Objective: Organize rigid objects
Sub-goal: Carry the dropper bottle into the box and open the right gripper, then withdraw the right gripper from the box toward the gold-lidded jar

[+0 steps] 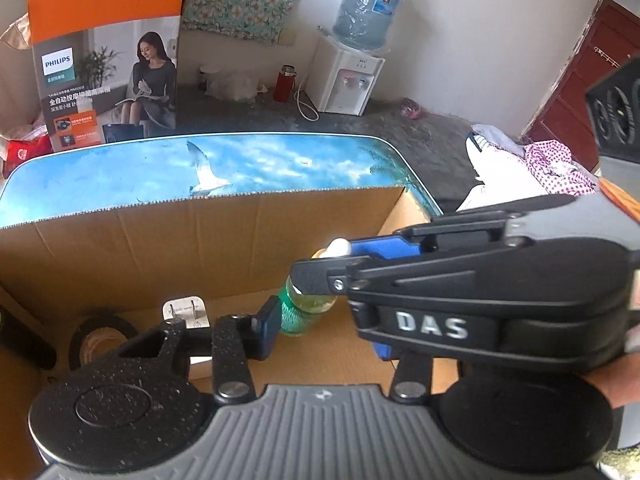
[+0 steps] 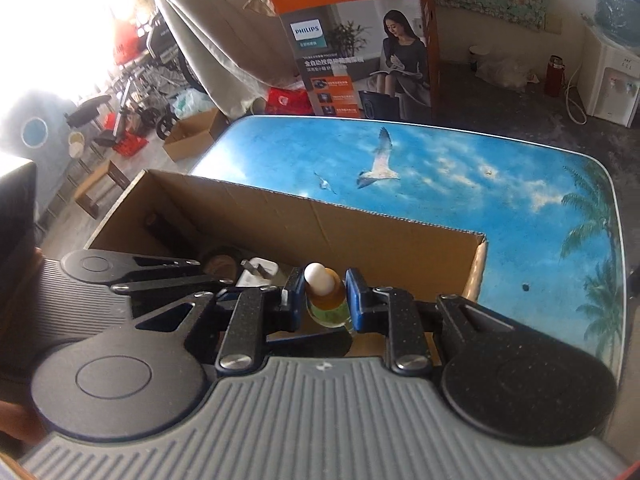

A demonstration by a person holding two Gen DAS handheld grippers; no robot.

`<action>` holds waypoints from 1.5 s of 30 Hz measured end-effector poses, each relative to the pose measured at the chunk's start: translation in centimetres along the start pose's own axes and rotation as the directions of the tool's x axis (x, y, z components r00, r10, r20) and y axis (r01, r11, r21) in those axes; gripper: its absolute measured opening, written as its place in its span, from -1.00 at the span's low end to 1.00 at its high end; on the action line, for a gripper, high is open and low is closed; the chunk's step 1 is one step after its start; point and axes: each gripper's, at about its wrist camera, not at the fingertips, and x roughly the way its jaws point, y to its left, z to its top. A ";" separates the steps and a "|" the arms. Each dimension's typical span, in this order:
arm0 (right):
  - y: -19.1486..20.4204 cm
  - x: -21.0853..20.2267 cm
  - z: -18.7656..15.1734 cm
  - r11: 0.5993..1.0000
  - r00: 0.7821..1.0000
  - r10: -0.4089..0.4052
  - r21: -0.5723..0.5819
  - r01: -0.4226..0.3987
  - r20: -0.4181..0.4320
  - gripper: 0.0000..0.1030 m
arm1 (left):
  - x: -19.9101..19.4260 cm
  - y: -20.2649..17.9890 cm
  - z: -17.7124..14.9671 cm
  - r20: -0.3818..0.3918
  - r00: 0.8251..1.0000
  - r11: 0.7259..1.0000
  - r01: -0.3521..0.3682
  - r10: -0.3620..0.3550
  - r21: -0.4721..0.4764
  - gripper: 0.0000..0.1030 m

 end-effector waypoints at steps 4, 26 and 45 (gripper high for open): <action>0.3 0.5 0.2 1.000 1.000 -0.016 -0.018 0.016 -0.019 -0.55 | -0.4 -0.4 -0.1 0.010 1.000 1.000 -0.006 0.006 0.014 0.18; 6.5 -18.5 -16.8 0.983 0.860 -0.066 0.183 -0.032 0.506 0.92 | -15.8 -5.8 -11.7 0.216 0.976 0.971 -0.081 0.032 0.226 0.98; 13.4 -13.8 -24.7 0.971 0.929 0.102 0.167 -0.171 0.356 0.97 | -16.6 0.3 -23.9 0.141 0.981 0.983 -0.148 0.132 0.110 0.99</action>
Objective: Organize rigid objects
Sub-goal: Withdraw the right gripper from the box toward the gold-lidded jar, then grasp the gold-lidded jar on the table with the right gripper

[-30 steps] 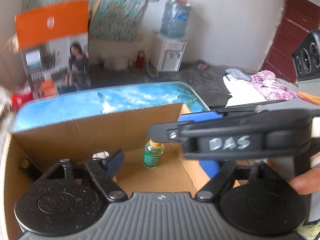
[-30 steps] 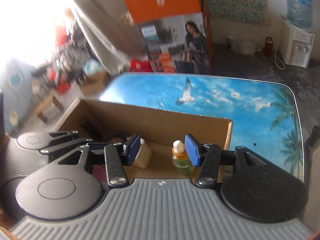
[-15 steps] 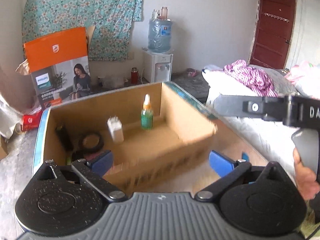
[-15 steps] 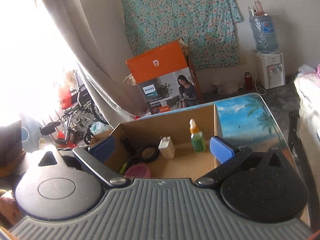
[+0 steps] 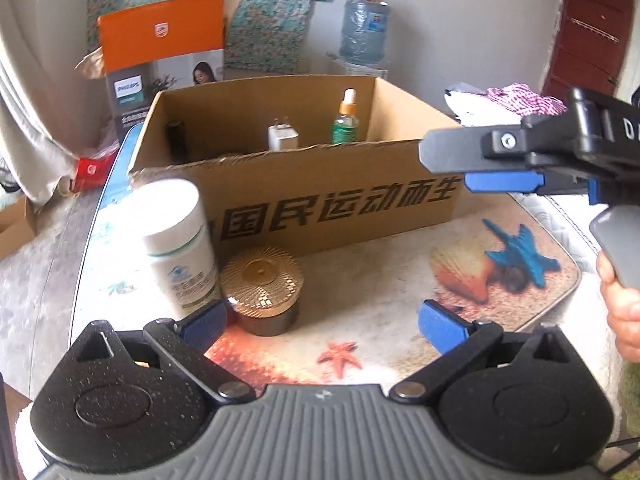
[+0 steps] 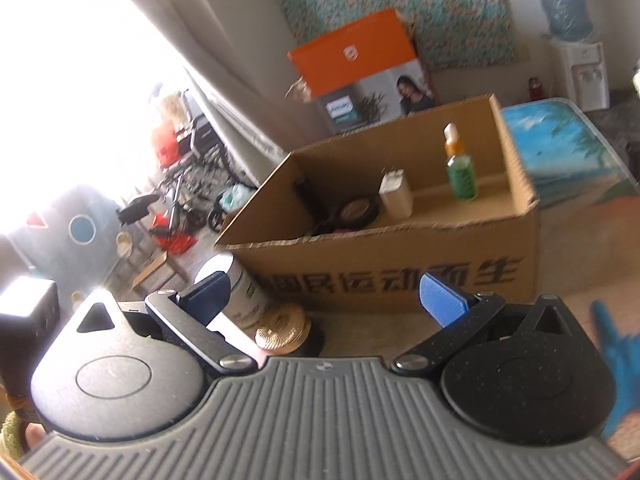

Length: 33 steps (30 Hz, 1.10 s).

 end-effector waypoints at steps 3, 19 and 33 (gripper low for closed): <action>-0.1 1.4 0.0 1.000 0.999 0.010 0.017 -0.010 -0.031 0.97 | 0.5 0.8 -0.4 0.004 1.000 1.000 -0.015 0.015 -0.021 0.99; -0.2 10.2 -0.4 0.987 0.968 0.148 0.099 -0.130 -0.204 0.05 | 4.2 1.6 -1.4 0.018 1.000 1.000 -0.014 0.014 0.017 0.80; -0.5 12.0 -0.6 0.990 0.953 0.141 0.059 -0.130 -0.269 -0.09 | 5.0 0.4 -1.3 -0.003 0.998 0.997 0.069 -0.069 0.042 0.78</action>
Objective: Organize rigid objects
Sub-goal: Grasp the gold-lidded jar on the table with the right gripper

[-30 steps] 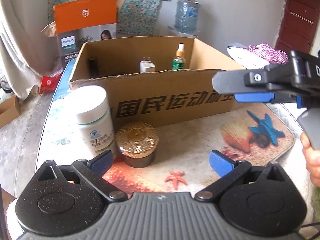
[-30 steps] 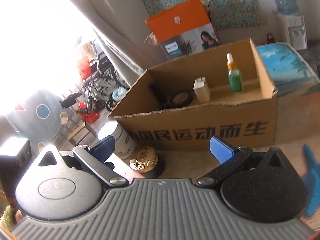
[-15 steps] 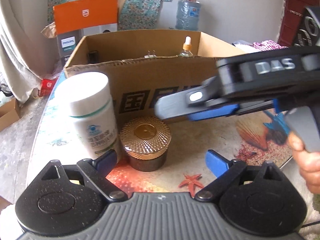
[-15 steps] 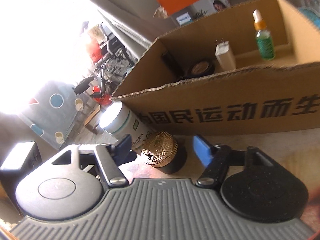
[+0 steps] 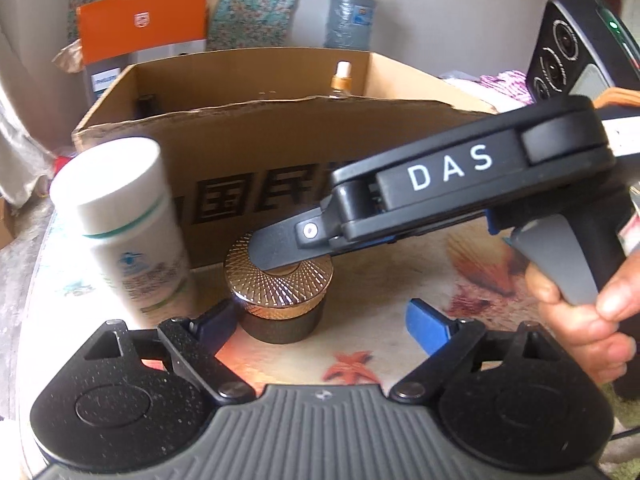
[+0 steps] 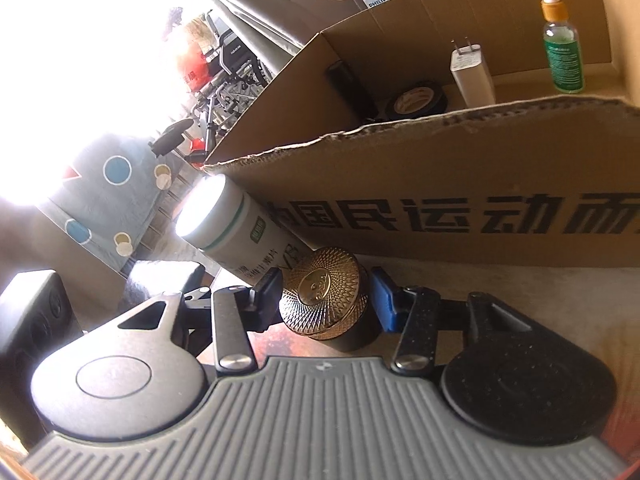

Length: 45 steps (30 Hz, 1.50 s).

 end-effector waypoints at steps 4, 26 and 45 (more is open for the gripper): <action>-0.9 -1.7 -0.7 1.000 1.000 -0.019 0.014 0.019 0.014 -0.08 | 0.4 -2.0 0.1 -0.016 1.000 0.998 0.027 -0.026 0.057 0.78; -7.0 -9.4 -5.5 0.973 0.984 -0.132 0.208 0.104 0.123 -0.03 | 2.3 -8.7 0.5 -0.066 0.990 0.975 0.135 -0.125 0.175 0.78; -6.7 -8.4 -4.9 0.963 0.983 -0.131 0.250 0.095 0.129 0.26 | 4.0 -7.6 2.1 -0.079 0.994 0.988 0.085 -0.075 0.128 0.71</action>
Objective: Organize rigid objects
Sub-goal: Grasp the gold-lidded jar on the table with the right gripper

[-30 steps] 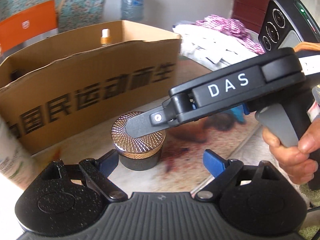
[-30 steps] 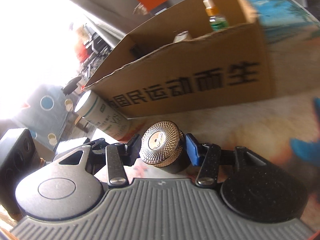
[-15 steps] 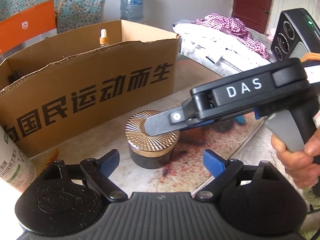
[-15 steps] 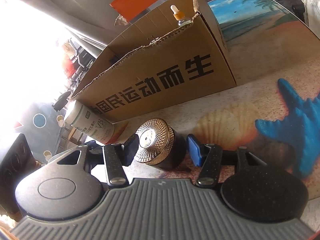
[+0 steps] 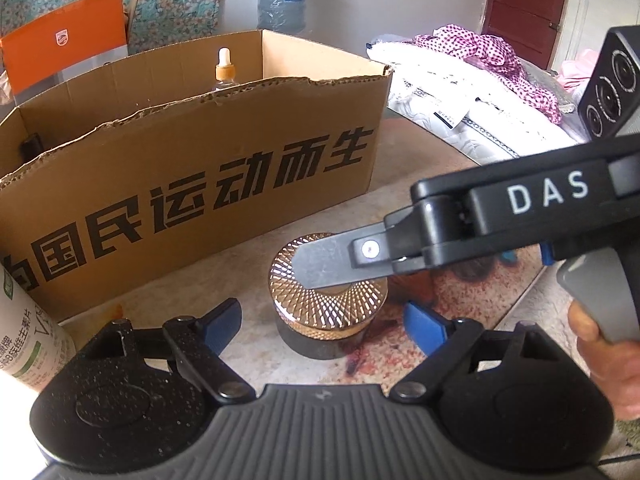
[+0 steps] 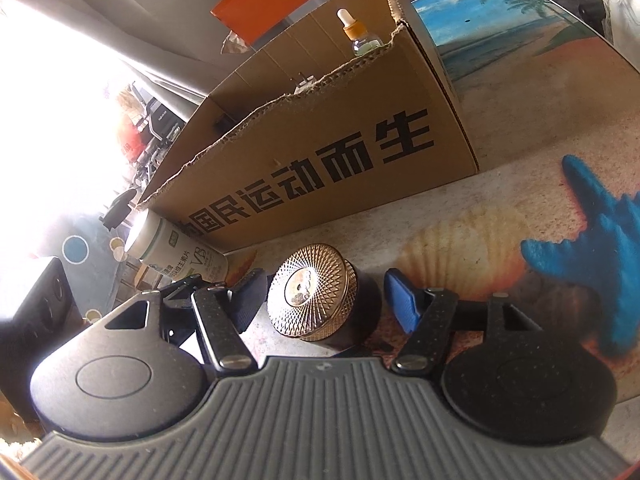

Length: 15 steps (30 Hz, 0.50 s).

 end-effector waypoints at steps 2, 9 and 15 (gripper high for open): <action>-0.3 0.0 0.0 0.999 0.999 0.032 0.018 -0.032 -0.001 0.26 | 0.1 -0.1 0.1 -0.002 1.000 1.000 0.002 -0.002 -0.007 0.63; 0.0 0.1 -0.1 0.999 0.999 0.039 0.015 -0.038 -0.006 0.26 | 0.0 -0.2 0.3 -0.004 0.999 0.999 0.037 -0.037 -0.032 0.45; 0.5 0.2 -0.2 1.000 0.999 0.031 -0.001 -0.031 -0.022 0.27 | -0.6 -0.6 0.0 -0.012 0.999 0.998 0.035 -0.036 -0.044 0.45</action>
